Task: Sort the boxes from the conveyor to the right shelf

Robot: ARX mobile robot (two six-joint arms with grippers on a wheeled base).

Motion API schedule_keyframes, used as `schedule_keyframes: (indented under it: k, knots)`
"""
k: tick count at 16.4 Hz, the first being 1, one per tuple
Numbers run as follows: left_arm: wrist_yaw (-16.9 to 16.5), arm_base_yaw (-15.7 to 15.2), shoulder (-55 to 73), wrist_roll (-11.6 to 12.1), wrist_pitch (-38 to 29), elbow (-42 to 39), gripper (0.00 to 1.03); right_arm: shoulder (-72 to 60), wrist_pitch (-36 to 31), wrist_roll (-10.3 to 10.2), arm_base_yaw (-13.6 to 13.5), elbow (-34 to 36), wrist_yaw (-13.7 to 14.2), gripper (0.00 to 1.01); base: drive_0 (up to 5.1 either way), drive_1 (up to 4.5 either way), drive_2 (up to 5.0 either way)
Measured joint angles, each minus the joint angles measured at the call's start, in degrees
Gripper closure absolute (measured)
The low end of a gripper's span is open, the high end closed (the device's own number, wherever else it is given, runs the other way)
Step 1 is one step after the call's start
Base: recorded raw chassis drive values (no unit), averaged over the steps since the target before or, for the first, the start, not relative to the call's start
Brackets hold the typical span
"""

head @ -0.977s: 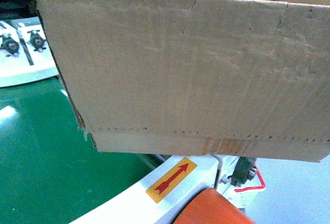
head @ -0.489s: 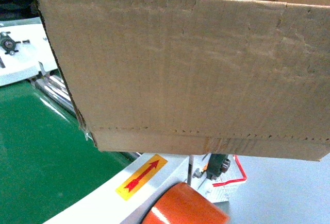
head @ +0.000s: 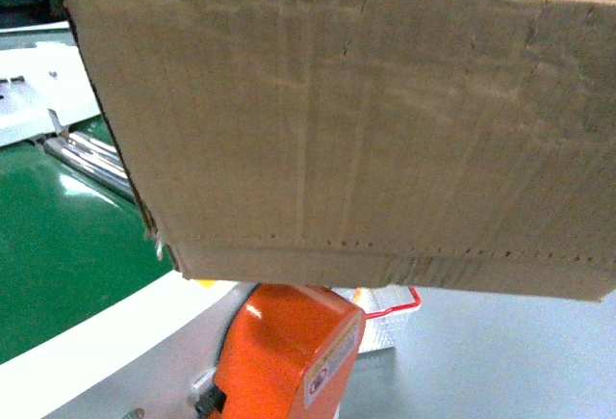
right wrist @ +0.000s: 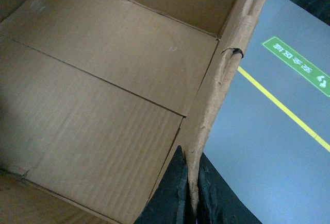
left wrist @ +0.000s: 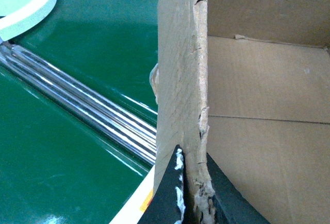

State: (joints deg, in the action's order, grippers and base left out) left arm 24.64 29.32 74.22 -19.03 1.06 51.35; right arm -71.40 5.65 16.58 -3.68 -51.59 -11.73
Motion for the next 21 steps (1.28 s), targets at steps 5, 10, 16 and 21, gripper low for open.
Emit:
schedule_keyframes:
  k: [5,10,16,21]
  knots:
    - [0.0,0.0,0.04,0.0,0.44,0.04,1.0,-0.26,0.17,0.0,0.0,-0.02,0.0,0.99,-0.9,-0.9,-0.9]
    - [0.0,0.0,0.04,0.0,0.39,0.04,1.0,-0.26,0.13,0.0,0.0,-0.02,0.0,0.99,-1.0,-1.0,-1.0]
    - [0.02,0.0,0.04,0.0,0.39,0.04,1.0,-0.26,0.13,0.0,0.0,-0.02,-0.02,0.99,-1.1,-1.08,-1.1]
    - [0.0,0.0,0.04,0.0,0.39,0.04,1.0,-0.26,0.13,0.0,0.0,-0.02,0.0,0.99,-1.1,-1.08,-1.1]
